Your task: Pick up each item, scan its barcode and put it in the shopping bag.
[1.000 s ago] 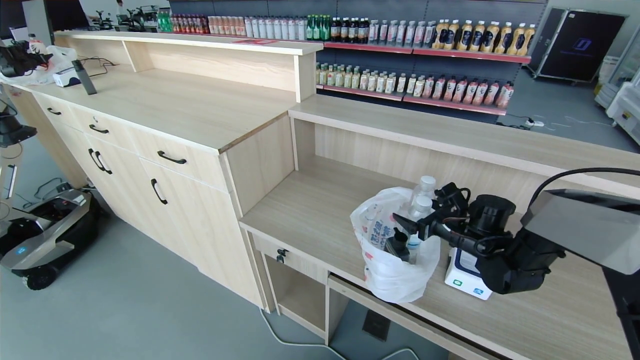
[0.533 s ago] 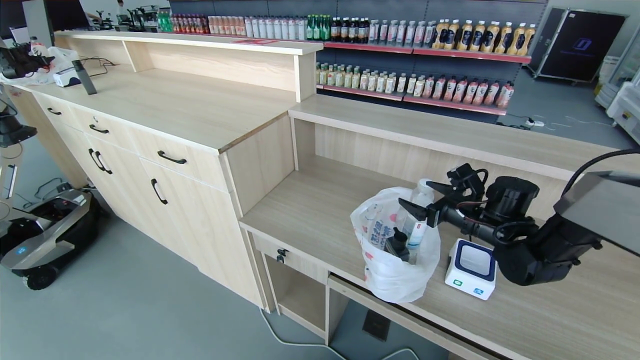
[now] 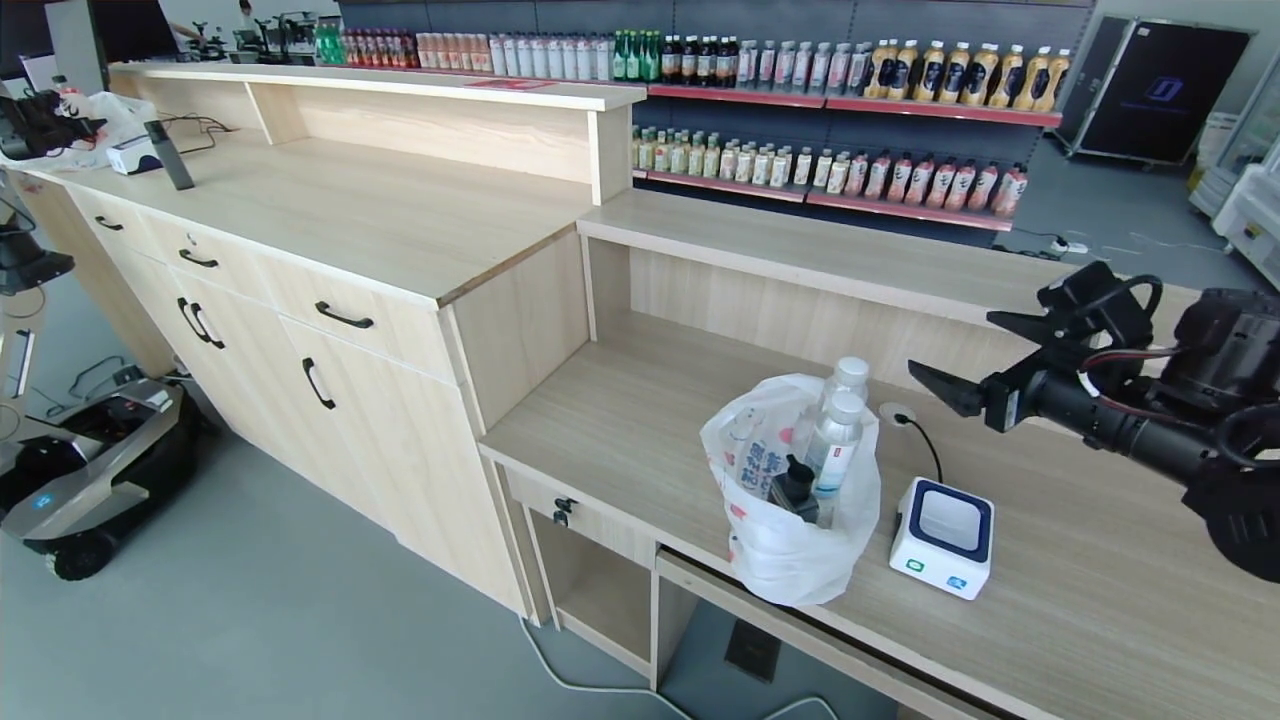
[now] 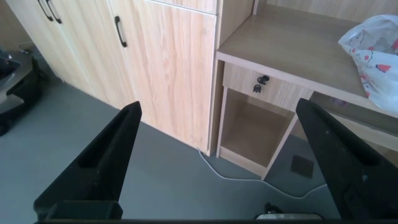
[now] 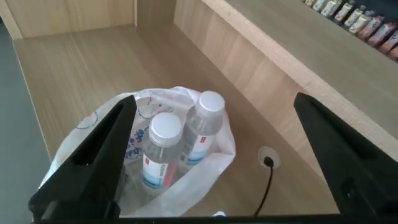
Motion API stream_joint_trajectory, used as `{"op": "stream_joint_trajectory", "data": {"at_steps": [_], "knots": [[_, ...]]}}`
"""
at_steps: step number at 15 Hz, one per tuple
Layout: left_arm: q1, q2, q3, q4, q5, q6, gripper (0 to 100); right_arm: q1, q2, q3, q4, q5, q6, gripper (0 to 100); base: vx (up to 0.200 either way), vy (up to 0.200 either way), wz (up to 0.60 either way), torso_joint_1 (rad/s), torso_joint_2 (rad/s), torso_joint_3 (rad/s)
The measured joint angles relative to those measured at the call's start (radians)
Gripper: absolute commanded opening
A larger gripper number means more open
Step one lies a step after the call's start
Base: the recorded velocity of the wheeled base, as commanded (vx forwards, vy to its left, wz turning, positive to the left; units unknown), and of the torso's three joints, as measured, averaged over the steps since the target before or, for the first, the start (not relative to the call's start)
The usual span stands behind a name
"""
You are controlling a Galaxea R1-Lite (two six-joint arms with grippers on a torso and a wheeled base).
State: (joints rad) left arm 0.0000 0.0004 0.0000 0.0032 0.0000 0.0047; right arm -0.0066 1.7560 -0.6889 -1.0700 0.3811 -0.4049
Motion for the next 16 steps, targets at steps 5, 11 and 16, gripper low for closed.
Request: {"op": "stream_joint_trajectory", "data": {"at_steps": [5, 11, 16], "knots": [[0.0, 0.0, 0.0, 0.0, 0.0, 0.0, 100, -0.148, -0.24, 0.019, 0.203, -0.136, -0.059, 100, 0.0, 0.0, -0.6, 0.001, 0.0, 0.0], [0.0, 0.0, 0.0, 0.0, 0.0, 0.0, 100, -0.17, -0.519, 0.057, 0.515, -0.235, 0.095, 100, 0.0, 0.0, -0.6, 0.002, 0.0, 0.009], [0.0, 0.0, 0.0, 0.0, 0.0, 0.0, 100, -0.142, -0.744, 0.243, 0.569, -0.177, 0.339, 100, 0.0, 0.0, 0.0, 0.0, 0.0, 0.0]]}}
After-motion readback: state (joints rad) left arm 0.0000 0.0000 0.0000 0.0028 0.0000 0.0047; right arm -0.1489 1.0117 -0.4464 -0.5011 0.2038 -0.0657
